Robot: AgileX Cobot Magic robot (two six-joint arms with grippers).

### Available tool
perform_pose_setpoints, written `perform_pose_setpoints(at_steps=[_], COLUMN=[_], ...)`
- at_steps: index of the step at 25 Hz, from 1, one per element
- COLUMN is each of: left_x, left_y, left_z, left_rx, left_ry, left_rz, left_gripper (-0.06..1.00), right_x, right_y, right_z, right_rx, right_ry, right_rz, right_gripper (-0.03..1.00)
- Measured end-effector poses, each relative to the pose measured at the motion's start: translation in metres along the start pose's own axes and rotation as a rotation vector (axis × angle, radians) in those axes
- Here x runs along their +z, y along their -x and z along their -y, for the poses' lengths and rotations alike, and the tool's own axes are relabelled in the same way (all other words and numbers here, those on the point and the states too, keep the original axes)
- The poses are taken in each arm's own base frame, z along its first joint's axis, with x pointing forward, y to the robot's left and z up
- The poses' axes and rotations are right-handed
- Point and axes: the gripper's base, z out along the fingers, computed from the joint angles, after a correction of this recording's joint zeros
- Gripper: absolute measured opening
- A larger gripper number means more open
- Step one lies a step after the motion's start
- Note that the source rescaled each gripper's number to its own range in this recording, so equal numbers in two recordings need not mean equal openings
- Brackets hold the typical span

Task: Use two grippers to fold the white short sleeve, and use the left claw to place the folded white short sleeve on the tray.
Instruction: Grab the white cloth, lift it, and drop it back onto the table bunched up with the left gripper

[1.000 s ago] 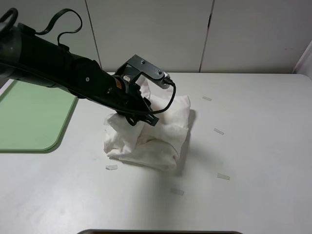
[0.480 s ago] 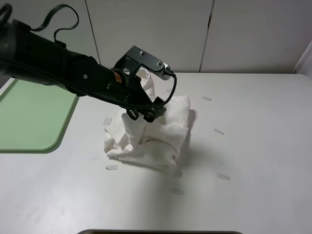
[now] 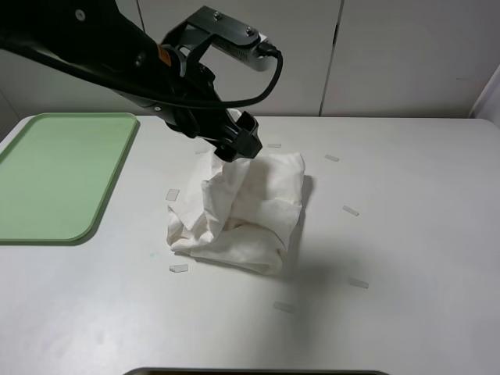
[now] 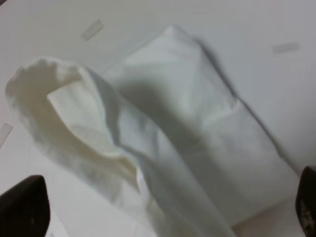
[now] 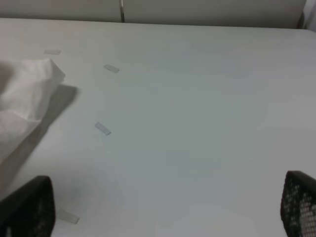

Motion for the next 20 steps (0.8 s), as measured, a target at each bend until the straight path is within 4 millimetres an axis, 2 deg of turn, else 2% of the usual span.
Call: perform_pose_setpoints(at_steps=[1, 4, 7, 14, 18, 20], left_x=[-0.010, -0.019, -0.021, -0.028, -0.028, -0.021], left_y=[0.004, 0.004, -0.003, -0.013, -0.016, -0.020], left_z=[0.000, -0.002, -0.014, -0.061, -0.073, -0.078], left_rx=[0.012, 0.018, -0.031, -0.210, -0.243, -0.258], left_ry=[-0.004, -0.005, 0.006, 0.093, 0.114, 0.119], left_rz=[-0.014, -0.060, -0.127, -0.161, -0.165, -0.186], left_gripper=[1.00, 1.00, 1.00, 1.00, 1.00, 1.00], right_x=[0.000, 0.000, 0.000, 0.000, 0.000, 0.000], right_y=[0.000, 0.000, 0.000, 0.000, 0.000, 0.000], right_z=[0.000, 0.000, 0.000, 0.000, 0.000, 0.000], right_rx=[0.000, 0.000, 0.000, 0.000, 0.000, 0.000], right_ry=[0.000, 0.000, 0.000, 0.000, 0.000, 0.000], right_rz=[0.000, 0.000, 0.000, 0.000, 0.000, 0.001], right_gripper=[1.00, 1.00, 1.00, 1.00, 1.00, 1.00])
